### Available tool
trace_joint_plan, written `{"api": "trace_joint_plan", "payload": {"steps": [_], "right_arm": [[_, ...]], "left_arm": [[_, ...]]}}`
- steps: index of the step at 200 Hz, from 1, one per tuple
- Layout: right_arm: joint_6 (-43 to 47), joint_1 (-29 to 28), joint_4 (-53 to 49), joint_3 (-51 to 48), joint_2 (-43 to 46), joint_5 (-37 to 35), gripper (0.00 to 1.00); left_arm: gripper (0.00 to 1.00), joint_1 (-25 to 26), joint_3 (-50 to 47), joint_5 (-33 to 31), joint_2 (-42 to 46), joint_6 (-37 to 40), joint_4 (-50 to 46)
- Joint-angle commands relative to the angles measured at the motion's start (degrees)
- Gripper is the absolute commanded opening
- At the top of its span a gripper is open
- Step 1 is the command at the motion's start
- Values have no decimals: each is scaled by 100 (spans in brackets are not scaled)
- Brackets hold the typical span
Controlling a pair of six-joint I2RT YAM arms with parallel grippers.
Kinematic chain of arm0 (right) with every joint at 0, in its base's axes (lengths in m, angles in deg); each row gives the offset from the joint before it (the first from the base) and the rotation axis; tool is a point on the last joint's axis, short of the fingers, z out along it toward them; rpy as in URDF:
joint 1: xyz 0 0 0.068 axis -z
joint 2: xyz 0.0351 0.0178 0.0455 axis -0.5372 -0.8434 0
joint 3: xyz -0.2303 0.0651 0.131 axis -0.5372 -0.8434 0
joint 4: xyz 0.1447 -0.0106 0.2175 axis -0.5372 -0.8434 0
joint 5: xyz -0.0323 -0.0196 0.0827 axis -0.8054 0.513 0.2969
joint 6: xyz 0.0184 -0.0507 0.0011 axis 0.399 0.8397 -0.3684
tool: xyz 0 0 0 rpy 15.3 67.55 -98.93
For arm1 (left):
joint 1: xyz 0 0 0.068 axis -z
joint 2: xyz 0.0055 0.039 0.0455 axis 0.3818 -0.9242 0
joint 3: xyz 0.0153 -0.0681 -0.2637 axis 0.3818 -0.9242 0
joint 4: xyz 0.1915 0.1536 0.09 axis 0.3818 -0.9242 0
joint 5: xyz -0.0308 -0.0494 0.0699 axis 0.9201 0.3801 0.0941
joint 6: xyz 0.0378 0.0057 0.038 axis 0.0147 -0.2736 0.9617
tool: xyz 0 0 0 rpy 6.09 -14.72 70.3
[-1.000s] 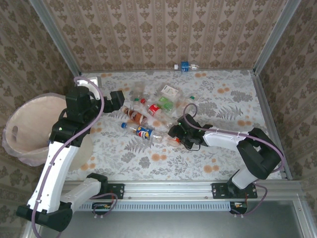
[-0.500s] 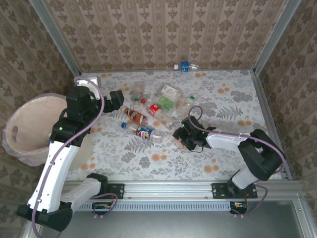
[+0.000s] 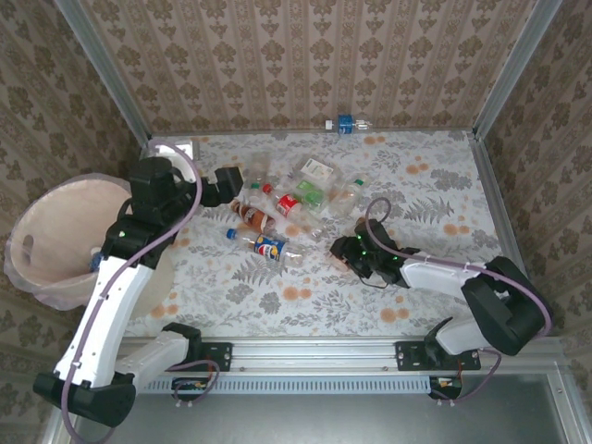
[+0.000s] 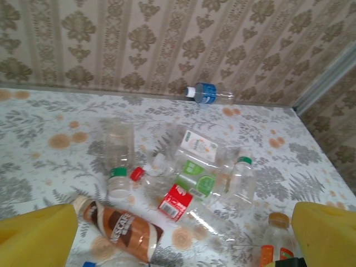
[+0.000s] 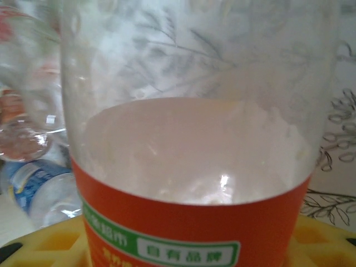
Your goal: Put the plastic bottles in the bin
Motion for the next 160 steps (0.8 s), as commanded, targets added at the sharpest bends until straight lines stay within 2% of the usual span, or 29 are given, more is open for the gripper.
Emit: {"api": "trace_joint_plan", "payload": {"steps": [1, 14, 40, 97, 126, 160], "right_arm": [[1113, 136, 393, -43, 386, 247, 50], [1842, 170, 293, 9, 530, 261, 50], [2587, 184, -39, 260, 688, 371, 50], [3084, 183, 515, 439, 793, 874, 49], [3355, 184, 848, 467, 779, 885, 49], [3612, 175, 1047, 722, 614, 1225, 49]], "left_arm": [[100, 172, -78, 453, -187, -59, 501], [100, 306, -135, 476, -288, 3, 665], [100, 535, -131, 558, -536, 30, 911], [100, 987, -9, 1170, -1261, 19, 1394], [100, 1141, -55, 1601, -1625, 171, 1710], [100, 1287, -96, 2117, -2022, 114, 2186]]}}
